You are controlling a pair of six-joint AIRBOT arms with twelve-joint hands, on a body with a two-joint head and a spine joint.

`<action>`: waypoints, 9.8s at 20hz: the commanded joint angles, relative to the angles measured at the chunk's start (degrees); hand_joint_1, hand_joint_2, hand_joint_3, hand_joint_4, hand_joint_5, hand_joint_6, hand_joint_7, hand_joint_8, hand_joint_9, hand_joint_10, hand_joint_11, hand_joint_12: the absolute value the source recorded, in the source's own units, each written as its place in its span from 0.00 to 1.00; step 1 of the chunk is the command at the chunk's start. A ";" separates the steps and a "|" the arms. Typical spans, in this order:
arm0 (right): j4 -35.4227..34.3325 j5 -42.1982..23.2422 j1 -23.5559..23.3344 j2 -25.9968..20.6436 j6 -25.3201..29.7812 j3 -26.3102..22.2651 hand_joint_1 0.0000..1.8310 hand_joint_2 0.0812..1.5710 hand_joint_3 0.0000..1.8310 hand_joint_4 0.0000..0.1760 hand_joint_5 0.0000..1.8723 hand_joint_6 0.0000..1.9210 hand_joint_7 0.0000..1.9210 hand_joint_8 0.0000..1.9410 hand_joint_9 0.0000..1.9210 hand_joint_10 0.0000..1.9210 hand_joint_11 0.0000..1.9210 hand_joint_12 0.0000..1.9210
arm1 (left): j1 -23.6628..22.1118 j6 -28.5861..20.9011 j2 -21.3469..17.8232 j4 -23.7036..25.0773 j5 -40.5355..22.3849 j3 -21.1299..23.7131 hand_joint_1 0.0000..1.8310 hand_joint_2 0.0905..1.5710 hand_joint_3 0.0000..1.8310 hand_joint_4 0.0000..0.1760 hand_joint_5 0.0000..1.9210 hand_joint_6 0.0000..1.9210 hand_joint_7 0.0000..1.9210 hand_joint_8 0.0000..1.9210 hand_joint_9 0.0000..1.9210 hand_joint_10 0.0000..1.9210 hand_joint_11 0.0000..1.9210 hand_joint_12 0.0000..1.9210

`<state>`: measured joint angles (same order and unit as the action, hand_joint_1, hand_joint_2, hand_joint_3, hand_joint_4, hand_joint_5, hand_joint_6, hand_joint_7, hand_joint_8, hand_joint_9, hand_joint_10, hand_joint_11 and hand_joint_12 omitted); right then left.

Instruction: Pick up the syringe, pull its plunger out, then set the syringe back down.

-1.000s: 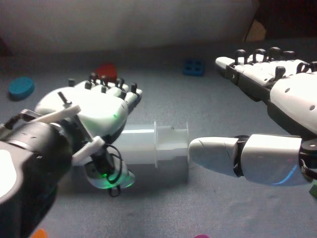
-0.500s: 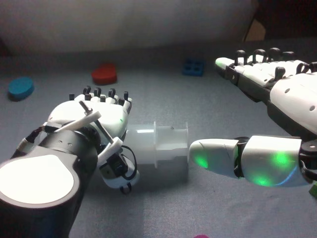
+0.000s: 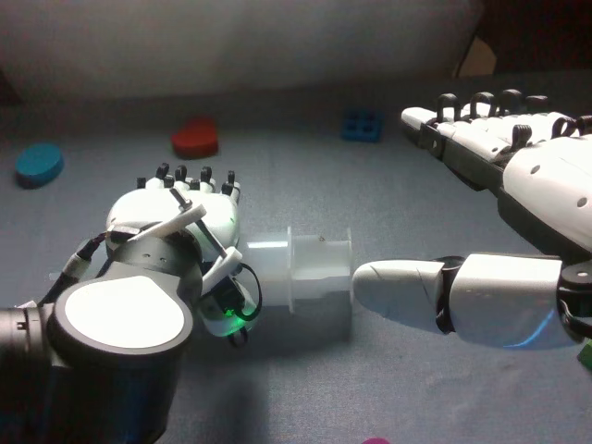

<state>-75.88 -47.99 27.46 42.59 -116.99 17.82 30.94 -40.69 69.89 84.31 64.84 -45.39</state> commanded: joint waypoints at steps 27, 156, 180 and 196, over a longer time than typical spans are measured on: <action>4.12 -2.16 -0.47 0.18 0.67 -0.19 0.08 0.56 0.00 0.21 0.00 0.00 0.02 0.00 0.00 0.00 0.00 0.19 | 4.61 -3.34 7.08 5.04 0.22 -7.85 0.50 0.72 0.00 0.00 0.20 0.01 0.24 0.01 0.19 0.01 0.00 0.39; 56.84 -8.00 18.06 20.55 89.78 45.49 0.74 0.73 0.00 0.00 0.39 0.64 0.49 0.54 0.45 0.70 0.45 0.70 | -1.63 -14.18 -9.77 30.63 -23.21 -3.76 0.81 0.75 0.00 0.00 0.39 0.59 0.38 0.69 0.37 0.77 0.39 0.87; 59.58 -7.84 20.05 13.01 92.25 45.50 0.74 0.72 0.00 0.00 0.40 0.65 0.50 0.49 0.46 0.70 0.44 0.70 | -1.12 -14.17 -10.20 30.76 -23.20 -3.68 0.81 0.75 0.00 0.00 0.39 0.59 0.38 0.68 0.36 0.77 0.38 0.88; 59.80 -9.02 22.06 11.60 93.11 45.53 0.74 0.72 0.00 0.00 0.40 0.65 0.50 0.49 0.46 0.70 0.44 0.71 | -1.13 -14.17 -10.24 31.11 -23.41 -3.67 0.81 0.75 0.00 0.00 0.39 0.59 0.37 0.68 0.37 0.77 0.38 0.87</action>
<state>-10.66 -48.95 49.60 55.55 -23.38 62.28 29.76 -56.62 60.55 112.79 36.40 -48.58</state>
